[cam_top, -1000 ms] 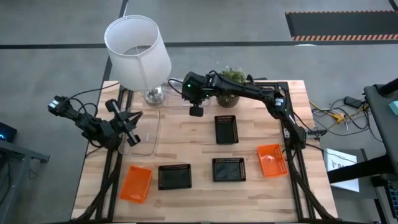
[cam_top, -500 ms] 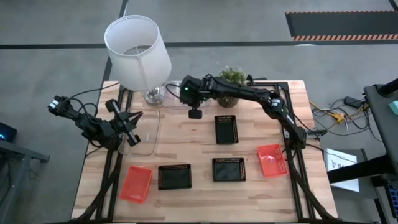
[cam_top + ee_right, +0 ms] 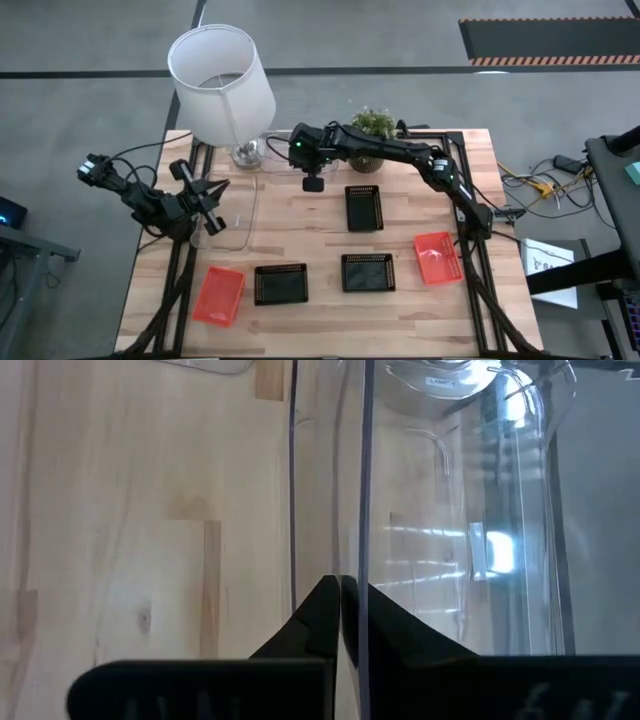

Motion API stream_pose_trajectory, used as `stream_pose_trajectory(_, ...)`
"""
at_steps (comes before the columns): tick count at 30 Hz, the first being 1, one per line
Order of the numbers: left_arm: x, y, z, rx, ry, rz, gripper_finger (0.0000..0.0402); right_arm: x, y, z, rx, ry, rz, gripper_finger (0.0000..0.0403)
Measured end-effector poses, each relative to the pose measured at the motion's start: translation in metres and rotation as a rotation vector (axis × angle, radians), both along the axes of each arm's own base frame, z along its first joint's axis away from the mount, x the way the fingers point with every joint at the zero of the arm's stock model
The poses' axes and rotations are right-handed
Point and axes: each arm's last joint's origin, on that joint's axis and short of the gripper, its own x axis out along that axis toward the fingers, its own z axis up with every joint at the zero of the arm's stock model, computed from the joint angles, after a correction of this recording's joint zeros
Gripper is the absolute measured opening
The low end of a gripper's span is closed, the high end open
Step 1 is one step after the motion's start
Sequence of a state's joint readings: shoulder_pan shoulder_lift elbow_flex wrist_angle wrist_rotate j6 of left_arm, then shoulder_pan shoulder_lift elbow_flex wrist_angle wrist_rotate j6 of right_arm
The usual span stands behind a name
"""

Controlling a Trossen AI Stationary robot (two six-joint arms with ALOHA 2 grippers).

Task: Stack baskets by color
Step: Stack the top right transparent bin on the top left transparent bin, then stack the bottom right black bin on the top black bin

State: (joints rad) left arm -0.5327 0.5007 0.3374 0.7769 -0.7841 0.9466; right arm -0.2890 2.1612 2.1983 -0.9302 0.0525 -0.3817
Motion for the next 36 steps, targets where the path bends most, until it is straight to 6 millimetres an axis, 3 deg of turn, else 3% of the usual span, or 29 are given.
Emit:
stream_pose_trajectory(16,0.000,0.000,0.000,0.000,0.002,0.000,0.0000,0.000,0.000,0.000,-0.007,0.001,0.010,0.0012)
stream_pose_trajectory(27,0.000,0.000,0.000,-0.020,-0.008,-0.010,0.0000,-0.001,0.000,0.002,0.004,-0.006,-0.013,0.0093)
stream_pose_trajectory(36,0.002,-0.001,-0.001,-0.017,0.002,-0.011,0.0000,-0.023,0.011,0.036,0.031,0.002,-0.037,0.0118)
